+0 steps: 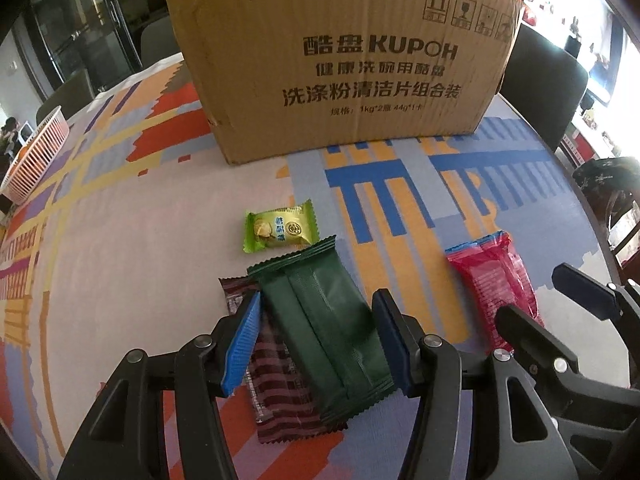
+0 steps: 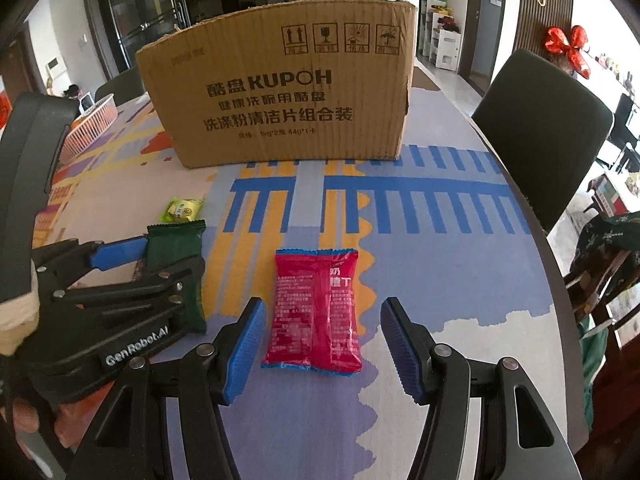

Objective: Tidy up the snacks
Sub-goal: 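Grasp the pink milk-candy bag with the right gripper while the left grasps the dark green packet, then lift the pink bag and green packet over the box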

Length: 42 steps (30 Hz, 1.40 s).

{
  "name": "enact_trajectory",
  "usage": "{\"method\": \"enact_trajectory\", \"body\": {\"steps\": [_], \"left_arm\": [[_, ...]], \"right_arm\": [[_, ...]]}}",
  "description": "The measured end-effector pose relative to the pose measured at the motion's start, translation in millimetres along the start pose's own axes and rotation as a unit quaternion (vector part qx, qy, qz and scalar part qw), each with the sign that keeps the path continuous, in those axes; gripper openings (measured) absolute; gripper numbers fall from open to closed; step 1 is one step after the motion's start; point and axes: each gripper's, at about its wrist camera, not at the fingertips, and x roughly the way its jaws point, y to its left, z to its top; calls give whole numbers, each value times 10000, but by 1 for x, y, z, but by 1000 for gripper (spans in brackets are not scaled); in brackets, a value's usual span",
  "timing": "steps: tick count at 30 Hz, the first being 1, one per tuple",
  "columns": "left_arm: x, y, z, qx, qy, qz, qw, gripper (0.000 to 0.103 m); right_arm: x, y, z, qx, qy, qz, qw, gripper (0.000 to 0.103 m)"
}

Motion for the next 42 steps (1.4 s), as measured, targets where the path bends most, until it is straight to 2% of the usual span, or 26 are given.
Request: {"method": "enact_trajectory", "body": {"steps": [3, 7, 12, 16, 18, 19, 21, 28, 33, 37, 40, 42], "left_arm": [[1, 0, -1, 28, -21, 24, 10000, 54], [0, 1, -2, 126, -65, 112, 9998, 43], [-2, 4, -4, 187, -81, 36, 9998, 41], [-5, 6, -3, 161, -141, -4, 9998, 35], [-9, 7, -2, 170, -189, 5, 9997, 30], [-10, 6, -2, 193, -211, 21, 9996, 25], [-14, 6, -1, 240, -261, 20, 9994, 22], [-15, 9, -3, 216, -242, -169, 9993, 23], [-12, 8, -8, 179, -108, -419, 9989, 34], [-9, -3, -9, 337, -102, -332, 9988, 42], [-8, -10, -10, 444, -83, -371, 9983, 43], [-6, -17, -12, 572, -94, -227, 9981, 44]], "right_arm": [[5, 0, 2, 1, 23, 2, 10000, 60], [12, -1, 6, 25, 60, 0, 10000, 61], [22, -2, 7, 41, 162, -31, 9999, 60], [26, -1, 6, 41, 190, -20, 9998, 60], [25, 0, 6, -2, 167, -3, 9999, 54], [25, 1, 6, -13, 167, 41, 9999, 47], [25, 1, 6, -1, 171, 54, 9998, 45], [20, -2, 6, 90, 194, 39, 9998, 42], [16, -8, 4, 243, 196, 107, 9995, 42], [11, -9, 2, 240, 143, 98, 9996, 42], [8, -10, 1, 253, 130, 102, 9995, 42], [7, -12, 0, 282, 125, 106, 9995, 42]]}}
